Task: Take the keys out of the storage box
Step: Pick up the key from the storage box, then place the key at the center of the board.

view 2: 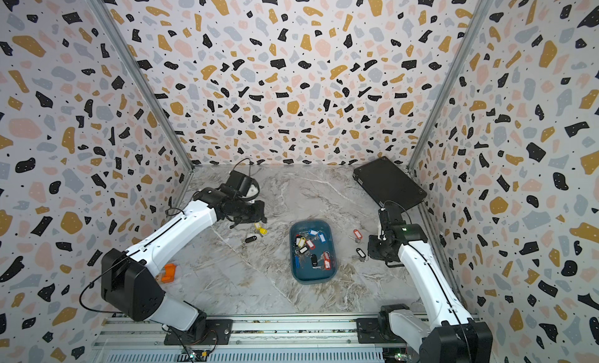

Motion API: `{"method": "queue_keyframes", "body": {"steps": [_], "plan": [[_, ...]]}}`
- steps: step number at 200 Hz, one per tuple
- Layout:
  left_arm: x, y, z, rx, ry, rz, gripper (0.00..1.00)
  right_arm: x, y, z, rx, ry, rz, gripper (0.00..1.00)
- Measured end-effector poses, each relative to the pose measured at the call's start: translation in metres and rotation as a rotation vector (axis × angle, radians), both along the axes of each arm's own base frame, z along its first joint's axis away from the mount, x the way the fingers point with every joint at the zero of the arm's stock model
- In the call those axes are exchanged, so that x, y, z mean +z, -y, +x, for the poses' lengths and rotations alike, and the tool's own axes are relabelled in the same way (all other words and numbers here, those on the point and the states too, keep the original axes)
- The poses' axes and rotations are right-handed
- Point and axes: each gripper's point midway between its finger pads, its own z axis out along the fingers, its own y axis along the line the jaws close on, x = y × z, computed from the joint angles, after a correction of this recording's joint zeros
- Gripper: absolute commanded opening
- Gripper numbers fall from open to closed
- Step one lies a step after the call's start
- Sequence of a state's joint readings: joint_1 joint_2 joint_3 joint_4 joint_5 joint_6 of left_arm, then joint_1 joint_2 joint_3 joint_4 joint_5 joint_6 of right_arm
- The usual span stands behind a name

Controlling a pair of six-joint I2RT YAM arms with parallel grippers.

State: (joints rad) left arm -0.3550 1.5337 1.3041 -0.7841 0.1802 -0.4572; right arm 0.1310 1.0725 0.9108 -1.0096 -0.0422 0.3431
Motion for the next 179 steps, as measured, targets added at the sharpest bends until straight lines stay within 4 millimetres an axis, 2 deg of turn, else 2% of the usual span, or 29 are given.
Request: {"method": "queue_keyframes", "body": {"steps": [12, 26, 61, 82, 128, 136, 147, 162, 166, 179], "plan": [[-0.022, -0.033, 0.002, 0.086, -0.068, 0.015, 0.0, 0.0, 0.0, 0.0, 0.001, 0.0, 0.0, 0.21], [-0.045, -0.059, 0.0, 0.157, -0.149, 0.022, 0.0, 0.0, -0.001, 0.0, 0.005, -0.002, 0.003, 0.21], [-0.094, -0.094, -0.008, 0.26, -0.308, 0.032, 0.0, -0.002, -0.005, -0.001, 0.016, -0.014, 0.012, 0.21], [-0.107, -0.107, -0.008, 0.299, -0.351, 0.03, 0.0, -0.003, -0.006, -0.001, 0.02, -0.019, 0.013, 0.21], [-0.113, -0.121, -0.007, 0.34, -0.372, 0.027, 0.0, -0.004, -0.008, -0.001, 0.028, -0.024, 0.015, 0.23], [-0.115, -0.121, -0.008, 0.34, -0.38, 0.028, 0.1, -0.004, -0.008, -0.001, 0.03, -0.024, 0.014, 0.26], [-0.117, -0.121, -0.008, 0.339, -0.387, 0.03, 0.34, -0.004, -0.009, -0.001, 0.033, -0.025, 0.014, 0.32], [-0.118, -0.122, -0.009, 0.335, -0.39, 0.038, 0.53, -0.004, -0.01, -0.002, 0.04, -0.026, 0.017, 0.4], [-0.117, -0.122, -0.009, 0.335, -0.39, 0.04, 0.65, -0.004, -0.011, -0.002, 0.042, -0.026, 0.019, 0.41], [-0.117, -0.124, -0.008, 0.338, -0.386, 0.052, 0.7, -0.004, -0.014, -0.002, 0.051, -0.027, 0.026, 0.41]]}}
